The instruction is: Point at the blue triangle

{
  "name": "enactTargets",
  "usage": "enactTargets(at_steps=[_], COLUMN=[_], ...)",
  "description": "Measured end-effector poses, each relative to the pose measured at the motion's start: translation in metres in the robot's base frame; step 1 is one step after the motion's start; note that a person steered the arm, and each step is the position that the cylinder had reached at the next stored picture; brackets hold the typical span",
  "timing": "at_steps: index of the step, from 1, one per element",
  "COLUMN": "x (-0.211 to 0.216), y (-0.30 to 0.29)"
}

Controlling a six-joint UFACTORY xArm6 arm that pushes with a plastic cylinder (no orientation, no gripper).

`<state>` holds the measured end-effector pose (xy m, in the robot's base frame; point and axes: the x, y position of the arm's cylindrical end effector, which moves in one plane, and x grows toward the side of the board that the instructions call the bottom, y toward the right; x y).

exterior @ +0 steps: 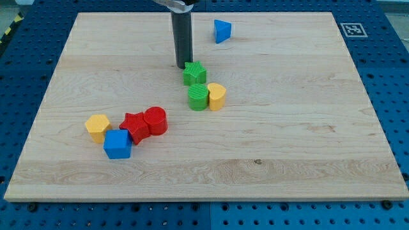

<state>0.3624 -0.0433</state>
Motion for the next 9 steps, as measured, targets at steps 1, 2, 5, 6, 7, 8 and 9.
enactTargets(at_steps=[1,2,5,6,7,8,9], x=[0.012,0.011,0.015,0.007,-0.018,-0.022,-0.022], y=[0.012,0.024,0.030,0.029,0.022,0.021,0.021])
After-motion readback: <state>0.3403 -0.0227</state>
